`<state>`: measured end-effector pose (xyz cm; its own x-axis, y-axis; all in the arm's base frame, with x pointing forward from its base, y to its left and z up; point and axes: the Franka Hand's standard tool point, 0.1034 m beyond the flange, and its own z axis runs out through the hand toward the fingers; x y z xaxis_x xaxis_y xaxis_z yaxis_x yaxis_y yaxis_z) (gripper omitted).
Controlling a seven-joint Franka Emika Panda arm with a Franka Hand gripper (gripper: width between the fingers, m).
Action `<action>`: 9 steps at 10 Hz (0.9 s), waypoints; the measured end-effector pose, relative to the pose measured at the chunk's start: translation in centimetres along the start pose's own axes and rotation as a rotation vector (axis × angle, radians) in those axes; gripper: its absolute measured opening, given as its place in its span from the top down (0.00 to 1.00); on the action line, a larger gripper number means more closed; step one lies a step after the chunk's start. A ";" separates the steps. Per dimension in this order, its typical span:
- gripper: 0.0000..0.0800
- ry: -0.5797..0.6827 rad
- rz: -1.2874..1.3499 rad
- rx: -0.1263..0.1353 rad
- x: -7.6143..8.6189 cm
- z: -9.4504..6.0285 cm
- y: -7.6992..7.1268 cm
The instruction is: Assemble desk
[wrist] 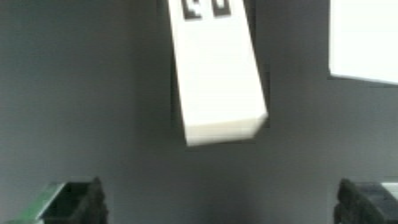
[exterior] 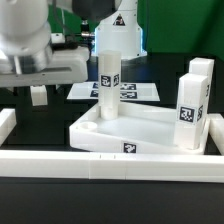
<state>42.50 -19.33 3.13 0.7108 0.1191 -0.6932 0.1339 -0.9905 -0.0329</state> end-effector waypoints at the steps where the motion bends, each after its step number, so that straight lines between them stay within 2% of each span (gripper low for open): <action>1: 0.19 -0.044 0.000 0.011 -0.4 0.2 -0.2; 3: 0.19 -0.173 0.001 0.032 -0.3 0.7 -0.6; 5: 0.19 -0.172 0.001 0.025 0.1 0.8 -0.3; 6: 0.19 -0.173 0.005 0.018 0.0 1.6 0.1; 7: 0.19 -0.191 0.019 0.026 -0.5 2.7 0.6; 9: 0.19 -0.196 0.033 0.020 -0.3 2.7 0.2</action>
Offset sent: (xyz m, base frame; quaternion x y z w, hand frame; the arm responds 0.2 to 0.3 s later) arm 0.0000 0.0000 0.0000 0.0000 -0.0650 0.0000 0.9979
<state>40.48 -19.77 1.39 0.5659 0.0727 -0.8213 0.0977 -0.9950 -0.0207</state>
